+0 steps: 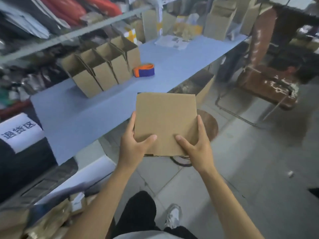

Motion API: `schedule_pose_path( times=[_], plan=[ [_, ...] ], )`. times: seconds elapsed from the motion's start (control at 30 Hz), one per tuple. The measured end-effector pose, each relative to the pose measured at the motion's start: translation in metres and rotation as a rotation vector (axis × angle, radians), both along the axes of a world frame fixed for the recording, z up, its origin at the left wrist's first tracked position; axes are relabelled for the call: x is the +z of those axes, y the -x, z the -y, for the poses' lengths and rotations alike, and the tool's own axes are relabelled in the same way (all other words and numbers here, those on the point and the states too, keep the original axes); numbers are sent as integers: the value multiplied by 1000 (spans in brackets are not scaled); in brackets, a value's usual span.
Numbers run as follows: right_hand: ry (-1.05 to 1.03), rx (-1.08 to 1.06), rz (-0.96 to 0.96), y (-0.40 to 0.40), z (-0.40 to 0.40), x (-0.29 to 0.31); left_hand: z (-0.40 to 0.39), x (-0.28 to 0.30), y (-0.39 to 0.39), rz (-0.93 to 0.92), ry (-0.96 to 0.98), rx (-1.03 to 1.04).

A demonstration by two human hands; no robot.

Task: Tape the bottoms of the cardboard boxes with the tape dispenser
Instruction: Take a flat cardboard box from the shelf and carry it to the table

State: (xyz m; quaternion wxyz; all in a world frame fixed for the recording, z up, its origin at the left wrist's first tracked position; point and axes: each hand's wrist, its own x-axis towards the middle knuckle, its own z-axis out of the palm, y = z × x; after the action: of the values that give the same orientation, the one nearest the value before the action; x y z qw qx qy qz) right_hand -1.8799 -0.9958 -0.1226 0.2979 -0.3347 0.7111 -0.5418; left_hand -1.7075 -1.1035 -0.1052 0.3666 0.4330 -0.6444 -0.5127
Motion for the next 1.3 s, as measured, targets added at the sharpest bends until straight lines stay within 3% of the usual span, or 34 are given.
schedule_pose_path(
  times=[0.3,0.63,1.07,1.3],
  plan=[
    [-15,298,5,49,161,-18,106,-20,26,25,-69,330],
    [-88,430,-50,106,321,-23,238,-41,80,12,-118,458],
    [-187,711,-14,128,457,-63,324,-79,99,119,-160,685],
    [-330,848,-36,116,510,-111,353,-141,90,206,-339,736]
  ],
)
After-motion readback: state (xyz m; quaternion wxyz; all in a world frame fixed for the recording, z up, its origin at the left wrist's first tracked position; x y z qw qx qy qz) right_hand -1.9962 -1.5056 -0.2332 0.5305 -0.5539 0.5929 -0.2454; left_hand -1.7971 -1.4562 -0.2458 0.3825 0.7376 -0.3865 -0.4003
